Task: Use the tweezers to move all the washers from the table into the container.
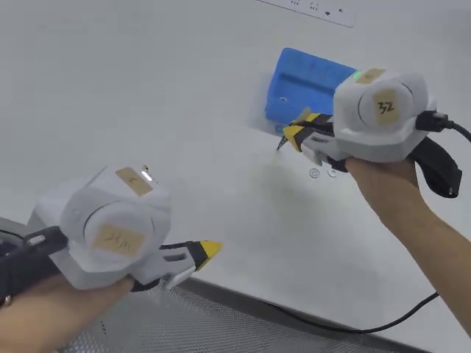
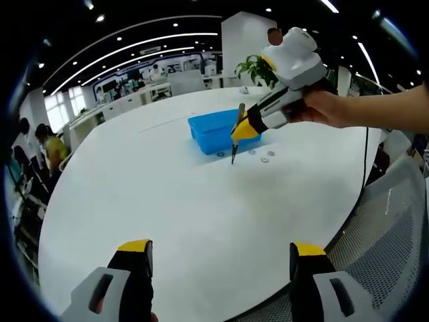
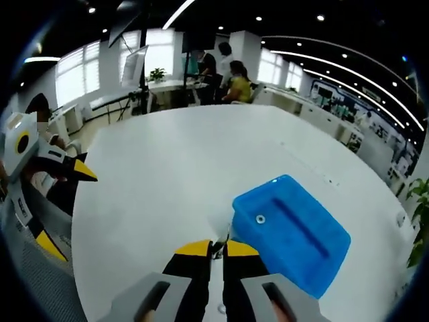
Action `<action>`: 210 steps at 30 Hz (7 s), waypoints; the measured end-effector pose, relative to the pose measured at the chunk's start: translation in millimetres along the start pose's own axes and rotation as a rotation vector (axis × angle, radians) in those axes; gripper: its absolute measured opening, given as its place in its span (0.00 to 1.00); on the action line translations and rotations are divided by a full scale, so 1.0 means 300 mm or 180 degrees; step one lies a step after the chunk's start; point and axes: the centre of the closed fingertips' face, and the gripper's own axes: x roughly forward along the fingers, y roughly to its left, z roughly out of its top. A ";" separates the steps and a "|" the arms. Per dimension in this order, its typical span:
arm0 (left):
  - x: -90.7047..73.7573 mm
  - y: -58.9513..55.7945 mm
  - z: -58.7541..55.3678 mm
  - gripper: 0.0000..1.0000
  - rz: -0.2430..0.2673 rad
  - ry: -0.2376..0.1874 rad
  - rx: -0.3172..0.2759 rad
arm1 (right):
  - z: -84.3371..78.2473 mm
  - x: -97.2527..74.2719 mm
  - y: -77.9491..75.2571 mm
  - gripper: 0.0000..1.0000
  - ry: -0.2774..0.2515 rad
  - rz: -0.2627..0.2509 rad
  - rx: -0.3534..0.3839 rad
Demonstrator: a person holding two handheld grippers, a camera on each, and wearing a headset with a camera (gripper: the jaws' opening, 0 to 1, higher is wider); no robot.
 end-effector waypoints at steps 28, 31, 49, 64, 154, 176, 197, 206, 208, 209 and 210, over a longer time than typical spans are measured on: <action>0.004 0.003 -0.011 0.85 0.0007 0.0050 -0.0010 | 0.058 0.042 -0.045 0.01 -0.0151 0.0029 0.0136; 0.003 0.005 -0.010 0.85 0.0016 0.0046 -0.0009 | 0.058 0.024 -0.046 0.01 -0.0118 0.0002 0.0077; 0.003 0.007 -0.013 0.84 0.0029 0.0067 0.0010 | 0.049 0.039 -0.050 0.02 0.0042 0.0053 -0.0116; 0.003 0.005 -0.014 0.83 0.0018 0.0067 0.0014 | 0.004 -0.037 0.013 0.00 0.0501 0.0336 -0.0423; 0.007 0.010 -0.037 0.81 0.0049 0.0193 0.0046 | 0.067 0.070 -0.068 0.02 -0.0458 -0.0060 0.0423; 0.010 0.006 -0.044 0.80 0.0030 0.0230 0.0071 | 0.069 0.101 -0.094 0.02 -0.0293 -0.0129 0.0632; 0.011 0.008 -0.046 0.80 0.0042 0.0251 0.0079 | 0.074 0.107 -0.073 0.03 -0.0285 -0.0091 0.0727; 0.011 0.006 -0.045 0.80 0.0032 0.0249 0.0083 | 0.069 0.098 -0.066 0.03 -0.0300 -0.0073 0.0723; 0.012 0.006 -0.044 0.80 0.0035 0.0244 0.0082 | 0.067 0.096 -0.060 0.03 -0.0314 -0.0064 0.0714; 0.011 0.007 -0.044 0.80 0.0035 0.0241 0.0073 | 0.065 0.094 -0.057 0.03 -0.0323 -0.0078 0.0696; 0.012 0.007 -0.045 0.80 0.0033 0.0246 0.0069 | 0.064 0.092 -0.053 0.03 -0.0330 -0.0081 0.0665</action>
